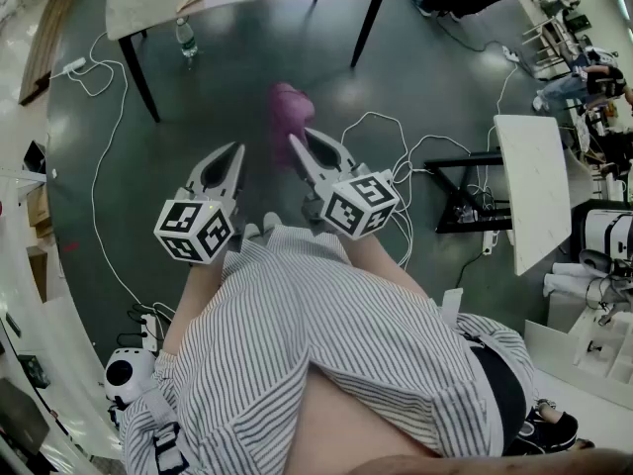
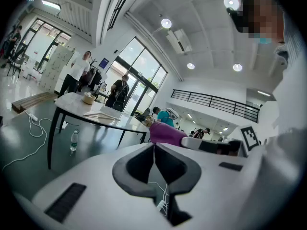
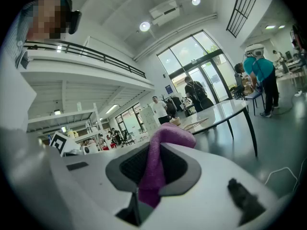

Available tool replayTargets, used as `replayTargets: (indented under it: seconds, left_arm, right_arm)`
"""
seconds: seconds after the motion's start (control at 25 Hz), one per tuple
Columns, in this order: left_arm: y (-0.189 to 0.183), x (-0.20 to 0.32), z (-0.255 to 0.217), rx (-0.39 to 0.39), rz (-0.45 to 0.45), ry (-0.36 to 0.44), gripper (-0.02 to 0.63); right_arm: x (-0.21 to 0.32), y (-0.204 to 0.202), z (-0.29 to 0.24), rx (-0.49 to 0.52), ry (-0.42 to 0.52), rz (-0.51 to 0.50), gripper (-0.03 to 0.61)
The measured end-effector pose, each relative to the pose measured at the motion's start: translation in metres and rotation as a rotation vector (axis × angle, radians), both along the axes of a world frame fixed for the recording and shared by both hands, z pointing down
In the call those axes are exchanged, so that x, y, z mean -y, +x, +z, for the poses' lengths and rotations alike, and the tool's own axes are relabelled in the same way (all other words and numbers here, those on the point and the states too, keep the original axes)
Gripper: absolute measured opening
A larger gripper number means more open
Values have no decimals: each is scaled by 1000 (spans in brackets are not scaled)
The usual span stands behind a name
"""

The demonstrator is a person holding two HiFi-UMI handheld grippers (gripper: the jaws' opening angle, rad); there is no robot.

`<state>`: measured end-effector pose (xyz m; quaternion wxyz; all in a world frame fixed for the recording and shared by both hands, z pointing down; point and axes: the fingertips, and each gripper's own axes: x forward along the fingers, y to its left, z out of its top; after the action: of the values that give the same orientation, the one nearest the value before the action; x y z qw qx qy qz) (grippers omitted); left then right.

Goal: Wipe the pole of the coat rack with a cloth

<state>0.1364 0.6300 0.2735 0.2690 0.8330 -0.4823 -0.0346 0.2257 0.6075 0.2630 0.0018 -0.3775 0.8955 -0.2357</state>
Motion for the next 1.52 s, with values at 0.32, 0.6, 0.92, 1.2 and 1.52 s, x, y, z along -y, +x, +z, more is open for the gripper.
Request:
replayTargets:
  seconds: [0.32, 0.6, 0.92, 1.2, 1.52]
  left_arm:
    - [16, 14, 1, -2, 23, 14, 20]
    - [22, 15, 3, 0, 24, 13, 20]
    - [25, 25, 9, 25, -27, 15, 20]
    - [38, 42, 15, 2, -50, 3, 20]
    - [44, 55, 31, -14, -88, -37, 20]
  right_arm:
    - [3, 1, 8, 12, -37, 1, 67]
    - [9, 6, 15, -1, -62, 10, 66]
    - [17, 14, 24, 52, -106, -25, 66]
    - [35, 14, 21, 82, -94, -85, 67]
    - [48, 24, 41, 39, -142, -106, 67]
